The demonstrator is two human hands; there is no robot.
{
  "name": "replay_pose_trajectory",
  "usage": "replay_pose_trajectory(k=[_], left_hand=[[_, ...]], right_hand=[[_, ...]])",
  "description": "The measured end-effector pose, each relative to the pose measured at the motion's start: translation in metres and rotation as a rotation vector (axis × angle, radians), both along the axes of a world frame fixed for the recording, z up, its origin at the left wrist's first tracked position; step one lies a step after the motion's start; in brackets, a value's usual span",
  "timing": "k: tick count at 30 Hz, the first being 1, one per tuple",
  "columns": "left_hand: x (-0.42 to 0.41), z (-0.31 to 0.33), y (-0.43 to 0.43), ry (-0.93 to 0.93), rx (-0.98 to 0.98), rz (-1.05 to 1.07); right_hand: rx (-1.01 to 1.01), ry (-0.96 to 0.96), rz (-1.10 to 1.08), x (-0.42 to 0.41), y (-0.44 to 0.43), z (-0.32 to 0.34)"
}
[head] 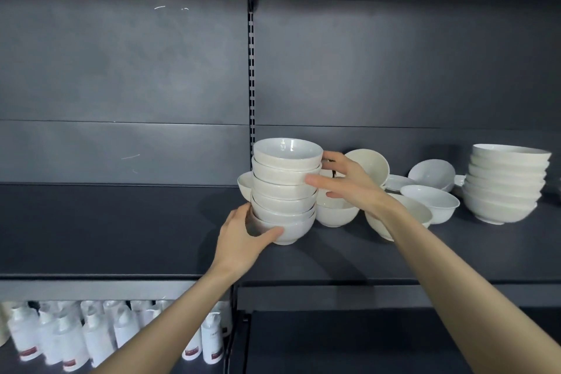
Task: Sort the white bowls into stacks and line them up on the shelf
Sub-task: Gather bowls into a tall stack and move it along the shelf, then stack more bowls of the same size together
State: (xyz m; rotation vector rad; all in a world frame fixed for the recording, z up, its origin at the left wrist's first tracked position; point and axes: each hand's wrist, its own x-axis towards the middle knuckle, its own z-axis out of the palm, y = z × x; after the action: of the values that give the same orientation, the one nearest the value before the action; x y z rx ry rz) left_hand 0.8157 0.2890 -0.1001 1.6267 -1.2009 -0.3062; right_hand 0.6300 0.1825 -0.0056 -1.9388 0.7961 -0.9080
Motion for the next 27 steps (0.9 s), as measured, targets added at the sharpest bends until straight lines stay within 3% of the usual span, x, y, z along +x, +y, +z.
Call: replay_pose_trajectory(k=[3, 13, 20, 27], left_hand=[[-0.007, 0.001, 0.017, -0.175, -0.083, 0.110], [-0.080, 0.043, -0.006, -0.673, -0.051, -0.186], [-0.121, 0.034, -0.051, -0.787, -0.007, -0.104], [-0.141, 0.017, -0.087, -0.870, 0.189, 0.095]], right_hand=[[-0.061, 0.058, -0.087, -0.019, 0.002, -0.003], [-0.291, 0.316, -0.287, -0.106, -0.014, 0.006], [-0.312, 0.395, -0.258, -0.153, -0.038, -0.005], [-0.292, 0.477, -0.068, -0.179, -0.070, -0.022]])
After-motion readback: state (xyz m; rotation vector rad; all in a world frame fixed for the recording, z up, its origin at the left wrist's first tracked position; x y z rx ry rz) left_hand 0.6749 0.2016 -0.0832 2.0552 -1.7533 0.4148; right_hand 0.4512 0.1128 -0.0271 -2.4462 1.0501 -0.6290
